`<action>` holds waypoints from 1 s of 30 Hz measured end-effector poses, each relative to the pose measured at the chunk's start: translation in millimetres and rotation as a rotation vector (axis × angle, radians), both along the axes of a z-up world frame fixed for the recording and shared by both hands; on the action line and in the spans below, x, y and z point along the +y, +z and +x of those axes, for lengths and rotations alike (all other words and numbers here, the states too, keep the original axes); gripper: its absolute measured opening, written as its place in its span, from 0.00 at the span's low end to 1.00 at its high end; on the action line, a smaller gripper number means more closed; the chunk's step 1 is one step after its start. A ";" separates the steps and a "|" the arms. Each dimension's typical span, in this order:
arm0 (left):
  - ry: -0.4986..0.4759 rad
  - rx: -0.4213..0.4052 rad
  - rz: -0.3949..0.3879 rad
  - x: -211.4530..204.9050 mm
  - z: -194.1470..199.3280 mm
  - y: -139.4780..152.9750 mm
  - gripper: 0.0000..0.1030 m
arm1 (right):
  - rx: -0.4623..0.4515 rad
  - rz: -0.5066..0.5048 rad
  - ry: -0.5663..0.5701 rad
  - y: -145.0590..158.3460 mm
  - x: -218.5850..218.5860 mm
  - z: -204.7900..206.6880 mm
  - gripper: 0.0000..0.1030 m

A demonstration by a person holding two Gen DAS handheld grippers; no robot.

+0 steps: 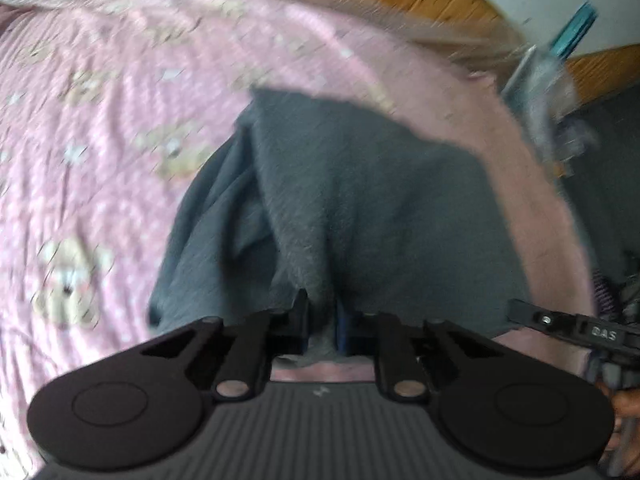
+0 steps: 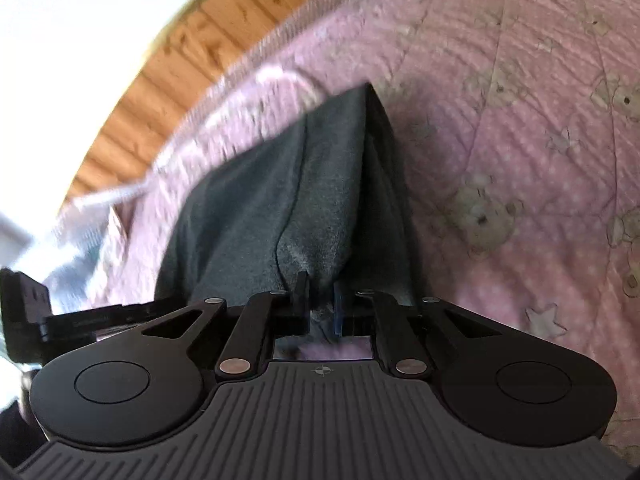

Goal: Fold clothes

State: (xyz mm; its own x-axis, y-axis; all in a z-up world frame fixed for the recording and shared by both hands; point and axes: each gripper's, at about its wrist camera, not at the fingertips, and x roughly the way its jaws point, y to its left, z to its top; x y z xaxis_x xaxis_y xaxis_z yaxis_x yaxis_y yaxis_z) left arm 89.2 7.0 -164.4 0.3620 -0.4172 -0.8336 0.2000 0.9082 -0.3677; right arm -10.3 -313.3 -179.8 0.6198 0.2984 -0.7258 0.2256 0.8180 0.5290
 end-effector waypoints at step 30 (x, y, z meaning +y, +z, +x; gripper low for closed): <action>0.082 -0.198 0.006 -0.9 53.2 31.5 0.60 | -0.124 -0.360 0.218 19.9 -17.2 108.9 0.42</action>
State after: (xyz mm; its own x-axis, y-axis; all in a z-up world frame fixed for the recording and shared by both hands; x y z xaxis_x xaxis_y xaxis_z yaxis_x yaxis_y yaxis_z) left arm 142.3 6.1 -132.9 0.5514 -0.3754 -0.7450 0.1935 0.9262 -0.3235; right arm 98.5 -330.5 -159.9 0.6592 0.1729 -0.7318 -0.0195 0.9768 0.2133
